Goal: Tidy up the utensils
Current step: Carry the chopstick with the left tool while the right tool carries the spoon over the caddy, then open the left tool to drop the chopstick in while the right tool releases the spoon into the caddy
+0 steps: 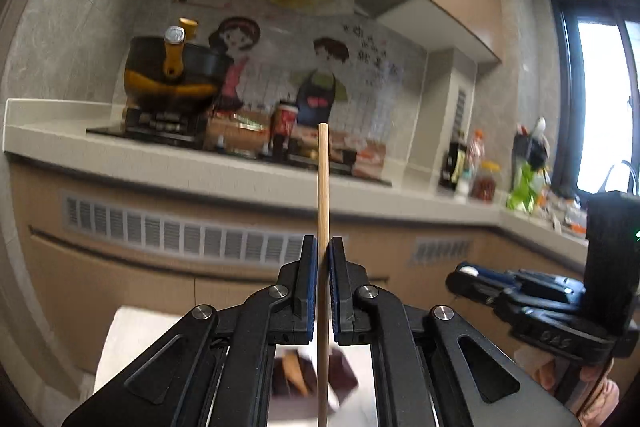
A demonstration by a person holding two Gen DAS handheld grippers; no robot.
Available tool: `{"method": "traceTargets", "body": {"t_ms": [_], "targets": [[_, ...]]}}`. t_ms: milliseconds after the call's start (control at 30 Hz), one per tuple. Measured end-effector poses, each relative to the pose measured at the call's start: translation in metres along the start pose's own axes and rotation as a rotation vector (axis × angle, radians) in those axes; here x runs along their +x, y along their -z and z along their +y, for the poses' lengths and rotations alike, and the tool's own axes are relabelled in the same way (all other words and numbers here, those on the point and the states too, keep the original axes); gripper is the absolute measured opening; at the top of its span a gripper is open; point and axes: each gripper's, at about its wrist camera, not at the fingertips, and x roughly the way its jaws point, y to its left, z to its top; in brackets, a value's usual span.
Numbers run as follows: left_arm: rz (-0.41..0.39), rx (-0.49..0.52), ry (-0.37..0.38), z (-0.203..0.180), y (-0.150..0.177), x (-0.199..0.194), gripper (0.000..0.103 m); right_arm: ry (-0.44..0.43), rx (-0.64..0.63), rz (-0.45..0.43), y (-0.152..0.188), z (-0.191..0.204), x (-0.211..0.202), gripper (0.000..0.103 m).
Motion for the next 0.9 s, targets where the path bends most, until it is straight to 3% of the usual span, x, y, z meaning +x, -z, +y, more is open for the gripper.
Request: {"method": "traceTargets", "body": {"t_ms": [167, 400, 900], "targets": [[-0.053, -0.057, -0.024, 0.026, 0.005, 0.034, 0.006, 0.013, 0.004, 0.043, 0.0, -0.009, 0.043, 0.019], [-0.04, -0.063, -0.101, 0.046, 0.039, 0.08, 0.006, -0.004, 0.043, 0.111, 0.021, -0.026, 0.082, 0.019], [-0.037, -0.059, -0.166, 0.064, 0.099, 0.123, 0.006, -0.02, 0.081, 0.215, 0.066, -0.035, 0.13, 0.019]]}}
